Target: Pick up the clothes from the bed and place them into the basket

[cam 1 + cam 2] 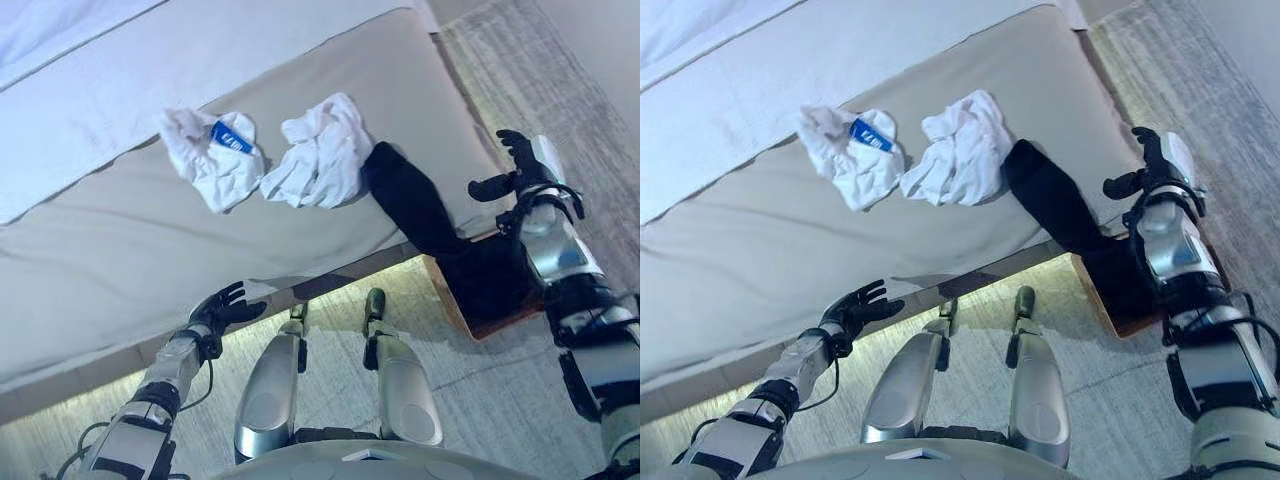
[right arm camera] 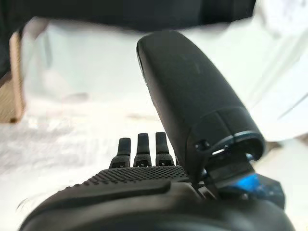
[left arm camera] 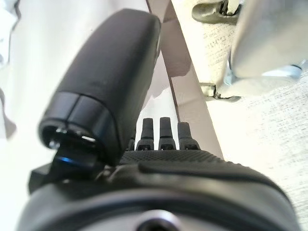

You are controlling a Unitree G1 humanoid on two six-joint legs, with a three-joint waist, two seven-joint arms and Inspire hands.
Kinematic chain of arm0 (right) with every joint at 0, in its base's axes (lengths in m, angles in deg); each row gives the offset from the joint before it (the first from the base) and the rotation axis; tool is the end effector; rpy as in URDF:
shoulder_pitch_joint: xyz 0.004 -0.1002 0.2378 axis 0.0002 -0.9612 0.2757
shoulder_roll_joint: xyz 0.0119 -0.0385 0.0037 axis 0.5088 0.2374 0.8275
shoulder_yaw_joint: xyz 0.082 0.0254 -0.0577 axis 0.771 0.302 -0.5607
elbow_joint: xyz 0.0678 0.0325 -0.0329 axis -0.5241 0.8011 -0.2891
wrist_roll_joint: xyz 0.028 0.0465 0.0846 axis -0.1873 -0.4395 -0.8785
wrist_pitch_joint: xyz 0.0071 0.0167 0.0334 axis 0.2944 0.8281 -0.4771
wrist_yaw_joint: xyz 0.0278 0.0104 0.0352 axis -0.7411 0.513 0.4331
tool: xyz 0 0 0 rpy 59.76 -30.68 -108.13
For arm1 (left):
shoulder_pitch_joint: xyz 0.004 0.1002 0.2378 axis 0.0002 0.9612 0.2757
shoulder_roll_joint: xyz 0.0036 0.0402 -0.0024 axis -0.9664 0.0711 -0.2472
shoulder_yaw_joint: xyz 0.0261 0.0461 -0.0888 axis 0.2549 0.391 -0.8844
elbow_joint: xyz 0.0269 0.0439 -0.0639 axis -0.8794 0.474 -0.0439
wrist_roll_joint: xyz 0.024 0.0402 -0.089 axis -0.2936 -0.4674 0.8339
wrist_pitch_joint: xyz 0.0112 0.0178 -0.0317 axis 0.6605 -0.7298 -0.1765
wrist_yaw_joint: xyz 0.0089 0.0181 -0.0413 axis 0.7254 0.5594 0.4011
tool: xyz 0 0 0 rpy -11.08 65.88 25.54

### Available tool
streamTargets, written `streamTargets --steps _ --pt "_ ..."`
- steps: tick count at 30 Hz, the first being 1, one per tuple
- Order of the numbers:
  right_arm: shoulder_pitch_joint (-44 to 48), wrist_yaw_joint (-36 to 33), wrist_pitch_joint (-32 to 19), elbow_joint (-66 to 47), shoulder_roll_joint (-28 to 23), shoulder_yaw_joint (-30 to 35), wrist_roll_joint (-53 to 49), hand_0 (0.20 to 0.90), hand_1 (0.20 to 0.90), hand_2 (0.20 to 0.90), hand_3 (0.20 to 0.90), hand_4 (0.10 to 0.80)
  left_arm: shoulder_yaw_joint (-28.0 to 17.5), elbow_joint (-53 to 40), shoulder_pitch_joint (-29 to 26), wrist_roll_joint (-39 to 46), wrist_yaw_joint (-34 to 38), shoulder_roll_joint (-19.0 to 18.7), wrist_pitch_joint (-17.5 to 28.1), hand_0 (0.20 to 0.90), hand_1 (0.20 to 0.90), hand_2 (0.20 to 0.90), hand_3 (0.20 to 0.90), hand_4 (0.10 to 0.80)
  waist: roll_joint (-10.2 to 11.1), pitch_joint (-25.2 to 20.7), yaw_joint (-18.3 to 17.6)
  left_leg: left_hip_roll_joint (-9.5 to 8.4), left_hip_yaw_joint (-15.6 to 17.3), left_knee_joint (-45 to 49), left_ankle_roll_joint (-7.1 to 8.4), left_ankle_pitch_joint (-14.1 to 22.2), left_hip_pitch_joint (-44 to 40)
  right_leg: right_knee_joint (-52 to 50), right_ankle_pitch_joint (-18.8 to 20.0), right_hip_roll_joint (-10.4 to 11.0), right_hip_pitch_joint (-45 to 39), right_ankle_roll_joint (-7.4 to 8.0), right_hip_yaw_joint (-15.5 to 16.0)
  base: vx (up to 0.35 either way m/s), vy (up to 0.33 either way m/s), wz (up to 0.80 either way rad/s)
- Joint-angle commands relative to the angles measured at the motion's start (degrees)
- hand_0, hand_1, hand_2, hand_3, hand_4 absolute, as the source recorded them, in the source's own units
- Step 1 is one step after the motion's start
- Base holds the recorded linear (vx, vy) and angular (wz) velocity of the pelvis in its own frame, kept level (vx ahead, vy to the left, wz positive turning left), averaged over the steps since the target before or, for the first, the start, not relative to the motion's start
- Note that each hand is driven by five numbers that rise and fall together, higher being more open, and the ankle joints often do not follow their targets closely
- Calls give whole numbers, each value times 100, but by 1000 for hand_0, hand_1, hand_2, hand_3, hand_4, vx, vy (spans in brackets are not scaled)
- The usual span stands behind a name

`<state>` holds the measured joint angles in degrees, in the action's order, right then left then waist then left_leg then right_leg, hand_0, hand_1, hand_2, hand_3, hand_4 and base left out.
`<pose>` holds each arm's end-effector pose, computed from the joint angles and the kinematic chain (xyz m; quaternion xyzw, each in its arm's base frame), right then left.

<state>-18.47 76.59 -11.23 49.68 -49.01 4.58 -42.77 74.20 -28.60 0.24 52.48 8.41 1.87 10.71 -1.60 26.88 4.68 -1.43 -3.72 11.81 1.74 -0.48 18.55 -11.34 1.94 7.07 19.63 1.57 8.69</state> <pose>0.3168 -0.2686 0.1387 -0.4153 0.0821 -0.1750 0.8889 0.2013 0.2444 -0.0475 -0.0327 0.3210 0.0290 0.9461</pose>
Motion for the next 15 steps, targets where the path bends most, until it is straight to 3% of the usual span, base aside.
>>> streamTargets --steps 1,8,10,15 --pt "443 -461 121 453 -157 -358 -17 900 900 900 900 800 240 40 205 43 62 -126 214 900 900 900 900 800 -239 -67 128 -337 400 117 -543 41 399 -887 -485 45 285 43 -92 -1 12 30" --pt "1503 -664 411 1452 -108 -807 -540 900 900 900 900 800 427 -69 59 154 99 -63 380 900 900 900 900 800 -623 286 360 -534 191 521 -540 -97 1156 -1699 -856 -21 1038 -153 34 12 -11 22" --pt "1645 -647 503 1689 -135 -862 -573 900 900 900 900 800 478 -146 142 146 78 -33 412 900 900 900 900 800 -690 290 400 -608 151 659 -524 38 1325 -2012 -1117 -3 1258 -154 -5 125 -43 31" --pt "2051 1 874 2452 -219 -1062 -516 900 900 900 900 800 642 -304 218 127 21 41 502 900 900 900 900 800 -913 291 497 -649 106 792 -538 -14 1756 -2373 -1226 -15 1850 -210 -66 4 -23 15"
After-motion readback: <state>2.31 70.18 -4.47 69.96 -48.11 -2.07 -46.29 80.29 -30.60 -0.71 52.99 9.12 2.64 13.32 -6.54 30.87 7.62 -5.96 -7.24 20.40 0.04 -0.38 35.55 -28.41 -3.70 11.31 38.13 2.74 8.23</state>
